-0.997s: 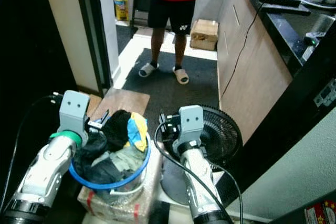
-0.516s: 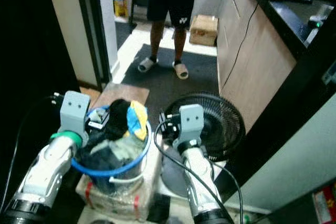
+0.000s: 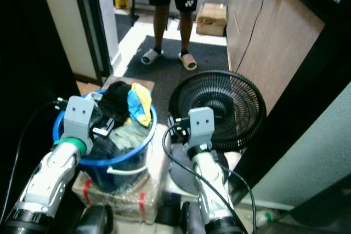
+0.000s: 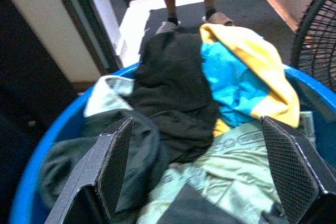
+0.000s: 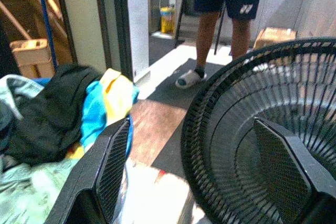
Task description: Clothes washing
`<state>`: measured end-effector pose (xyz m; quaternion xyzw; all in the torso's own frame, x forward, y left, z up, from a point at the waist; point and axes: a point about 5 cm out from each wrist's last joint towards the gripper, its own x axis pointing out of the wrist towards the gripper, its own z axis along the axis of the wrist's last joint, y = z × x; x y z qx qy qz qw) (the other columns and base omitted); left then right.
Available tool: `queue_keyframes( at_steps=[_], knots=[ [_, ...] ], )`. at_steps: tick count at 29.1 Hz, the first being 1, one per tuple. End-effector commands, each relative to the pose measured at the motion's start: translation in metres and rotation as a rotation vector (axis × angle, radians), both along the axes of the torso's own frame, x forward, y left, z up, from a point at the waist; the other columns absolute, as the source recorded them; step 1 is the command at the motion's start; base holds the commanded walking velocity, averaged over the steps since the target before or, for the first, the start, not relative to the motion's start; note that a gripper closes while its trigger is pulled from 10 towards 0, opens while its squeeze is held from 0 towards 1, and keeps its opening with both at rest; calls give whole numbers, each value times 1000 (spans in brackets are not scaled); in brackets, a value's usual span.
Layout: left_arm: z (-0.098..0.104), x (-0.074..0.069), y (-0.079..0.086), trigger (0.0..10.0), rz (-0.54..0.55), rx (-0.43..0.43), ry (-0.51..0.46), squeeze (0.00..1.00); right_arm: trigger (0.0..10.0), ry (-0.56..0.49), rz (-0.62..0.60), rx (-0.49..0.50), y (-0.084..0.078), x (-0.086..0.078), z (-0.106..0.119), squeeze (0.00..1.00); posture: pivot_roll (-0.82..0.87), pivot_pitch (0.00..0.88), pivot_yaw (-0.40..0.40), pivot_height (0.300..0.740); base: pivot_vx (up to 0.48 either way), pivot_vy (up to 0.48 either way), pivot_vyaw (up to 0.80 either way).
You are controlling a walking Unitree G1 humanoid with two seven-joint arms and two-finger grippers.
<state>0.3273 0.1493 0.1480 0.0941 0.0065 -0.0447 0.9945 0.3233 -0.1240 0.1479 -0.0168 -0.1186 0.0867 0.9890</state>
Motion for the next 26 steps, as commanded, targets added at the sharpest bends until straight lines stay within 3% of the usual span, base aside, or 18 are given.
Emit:
queue_keyframes(
  at_steps=[1,13,18,22,26],
  knots=[
    [3,0,-1,10000,-8,-7,-4,0,10000,-16,2,5,-1,1,6,0,104,5,21,548,0,0,0],
    [18,6,-4,10000,3,-60,-19,0,10000,-35,16,12,2,4,13,0,108,18,19,508,0,0,0],
    [20,14,5,10000,66,-81,11,0,10000,-32,73,6,20,17,21,0,117,62,3,488,0,0,0],
    [21,16,9,10000,89,-86,19,0,10000,-31,88,1,24,19,23,0,117,62,3,483,0,0,0],
    [28,23,21,10000,168,-168,40,0,10000,-15,129,-23,35,26,26,0,143,89,-23,483,0,0,0]
  ],
)
